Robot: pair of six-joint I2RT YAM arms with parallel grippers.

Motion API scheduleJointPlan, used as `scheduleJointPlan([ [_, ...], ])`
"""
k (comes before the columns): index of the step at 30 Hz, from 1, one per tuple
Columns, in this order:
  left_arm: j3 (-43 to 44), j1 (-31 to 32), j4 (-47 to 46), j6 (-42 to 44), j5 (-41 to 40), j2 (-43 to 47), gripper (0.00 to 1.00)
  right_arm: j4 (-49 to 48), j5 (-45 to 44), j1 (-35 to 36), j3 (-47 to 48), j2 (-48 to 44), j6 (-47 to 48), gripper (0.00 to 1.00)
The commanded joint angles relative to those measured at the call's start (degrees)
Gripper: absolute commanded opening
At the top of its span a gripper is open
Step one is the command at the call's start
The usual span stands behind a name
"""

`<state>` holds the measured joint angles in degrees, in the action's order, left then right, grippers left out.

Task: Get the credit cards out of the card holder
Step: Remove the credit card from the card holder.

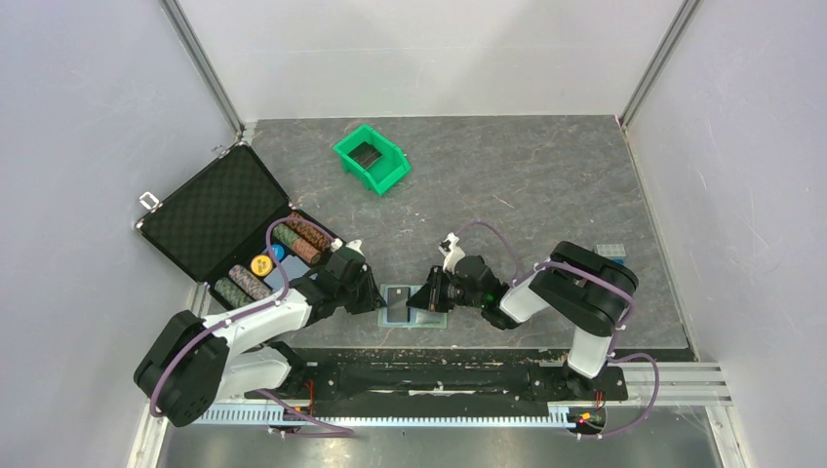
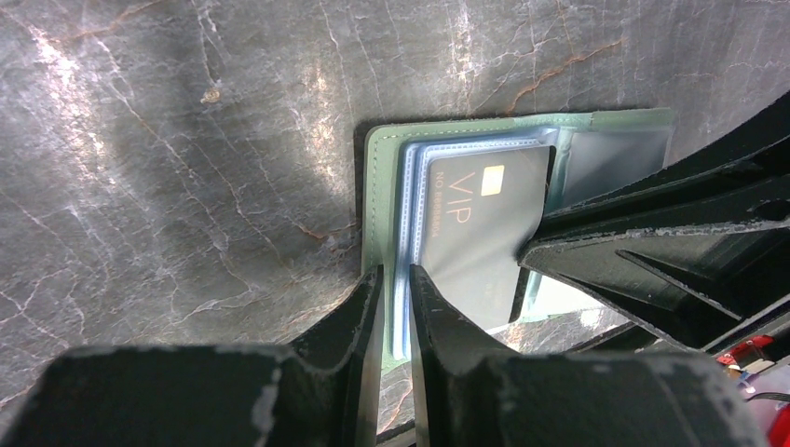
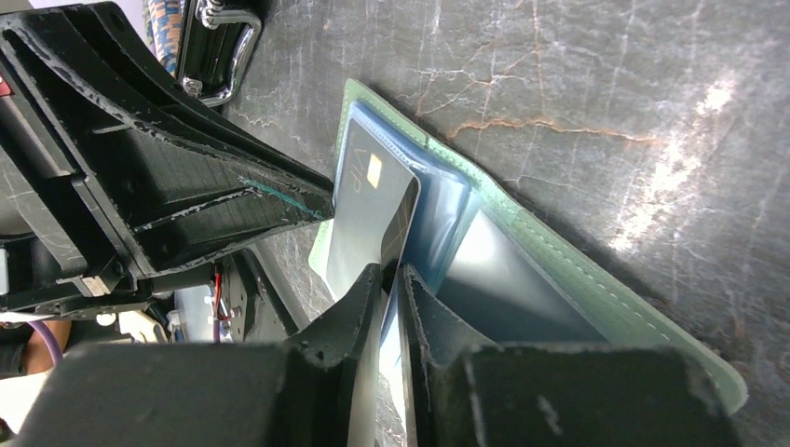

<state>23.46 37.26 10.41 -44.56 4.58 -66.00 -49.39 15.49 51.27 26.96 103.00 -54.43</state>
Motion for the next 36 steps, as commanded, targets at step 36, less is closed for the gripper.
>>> scheduleJointPlan([
  [36, -0.18, 0.34, 1.9, -1.27, -0.11, -2.56, 0.21, -13.13, 6.7, -3.65, -6.19, -0.95, -2.26, 0.0],
])
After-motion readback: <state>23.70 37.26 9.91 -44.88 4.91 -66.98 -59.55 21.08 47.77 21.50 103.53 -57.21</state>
